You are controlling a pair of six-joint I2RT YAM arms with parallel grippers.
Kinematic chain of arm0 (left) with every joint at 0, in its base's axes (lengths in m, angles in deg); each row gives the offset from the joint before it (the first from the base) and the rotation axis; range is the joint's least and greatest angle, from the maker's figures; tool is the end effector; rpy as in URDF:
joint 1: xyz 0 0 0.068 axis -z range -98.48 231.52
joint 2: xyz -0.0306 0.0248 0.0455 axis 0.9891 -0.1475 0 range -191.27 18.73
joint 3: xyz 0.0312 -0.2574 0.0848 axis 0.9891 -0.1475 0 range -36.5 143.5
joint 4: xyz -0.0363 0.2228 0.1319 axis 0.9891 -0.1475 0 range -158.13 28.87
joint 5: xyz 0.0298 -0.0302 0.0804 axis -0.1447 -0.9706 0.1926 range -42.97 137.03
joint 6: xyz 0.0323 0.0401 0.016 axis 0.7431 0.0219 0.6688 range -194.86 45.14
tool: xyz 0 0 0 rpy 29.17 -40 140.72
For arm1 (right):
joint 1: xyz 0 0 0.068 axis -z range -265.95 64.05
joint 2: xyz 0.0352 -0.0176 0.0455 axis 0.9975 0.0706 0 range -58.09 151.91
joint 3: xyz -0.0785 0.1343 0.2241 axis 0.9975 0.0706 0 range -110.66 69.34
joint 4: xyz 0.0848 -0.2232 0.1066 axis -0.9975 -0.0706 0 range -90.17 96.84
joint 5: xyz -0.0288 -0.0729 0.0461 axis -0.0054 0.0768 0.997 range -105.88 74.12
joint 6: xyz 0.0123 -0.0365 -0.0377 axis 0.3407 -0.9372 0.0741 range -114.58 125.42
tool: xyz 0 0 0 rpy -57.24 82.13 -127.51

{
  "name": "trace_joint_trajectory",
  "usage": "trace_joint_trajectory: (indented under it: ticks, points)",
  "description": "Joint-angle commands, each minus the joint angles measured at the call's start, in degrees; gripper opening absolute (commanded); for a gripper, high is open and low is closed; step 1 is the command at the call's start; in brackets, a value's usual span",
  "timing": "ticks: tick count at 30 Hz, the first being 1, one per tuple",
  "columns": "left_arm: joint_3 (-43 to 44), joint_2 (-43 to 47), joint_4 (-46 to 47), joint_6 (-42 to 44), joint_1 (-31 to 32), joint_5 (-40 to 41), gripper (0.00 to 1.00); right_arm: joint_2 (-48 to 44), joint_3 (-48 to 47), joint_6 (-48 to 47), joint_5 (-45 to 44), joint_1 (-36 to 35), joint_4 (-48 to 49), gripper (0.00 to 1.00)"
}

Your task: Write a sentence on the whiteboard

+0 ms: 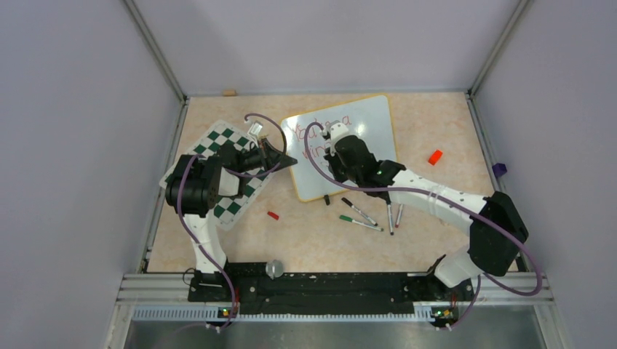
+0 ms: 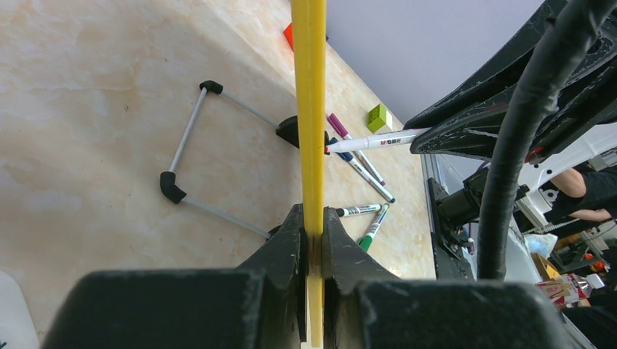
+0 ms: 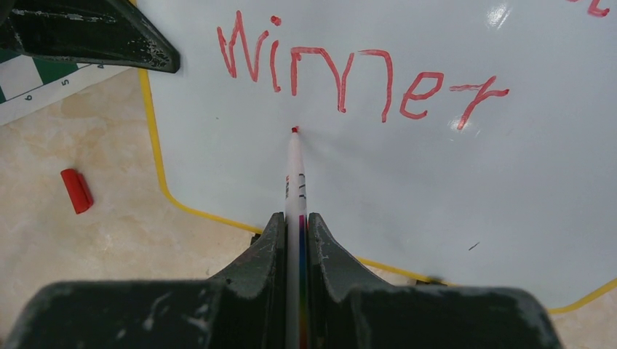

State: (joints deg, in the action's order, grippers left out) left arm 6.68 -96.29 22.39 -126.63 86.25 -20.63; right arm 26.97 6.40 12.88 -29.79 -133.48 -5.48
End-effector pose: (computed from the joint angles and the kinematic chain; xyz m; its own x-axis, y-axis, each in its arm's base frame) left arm 0.3469 -0.0618 0.1563 -0.6089 -0.2490 -0.7531 0.7365 0.1751 -0.6534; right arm 0.2336 0.2424 0.2784 -0.4541 -0.3095 -0.8355 -0.5276 0.8490 -0.0277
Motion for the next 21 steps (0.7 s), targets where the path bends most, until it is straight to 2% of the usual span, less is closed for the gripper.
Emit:
trace_joint_trajectory:
  ticks: [1,21]
  points:
    - [0.88,1.57,4.72,2.09,-0.51,0.45,0.0,1.52,-2.8,-0.75,-1.39,-0.72,0.98,0.0]
    - [1.09,1.45,4.52,2.0,-0.51,0.37,0.0,-0.65,0.77,0.68,-0.32,-0.68,-0.92,0.0]
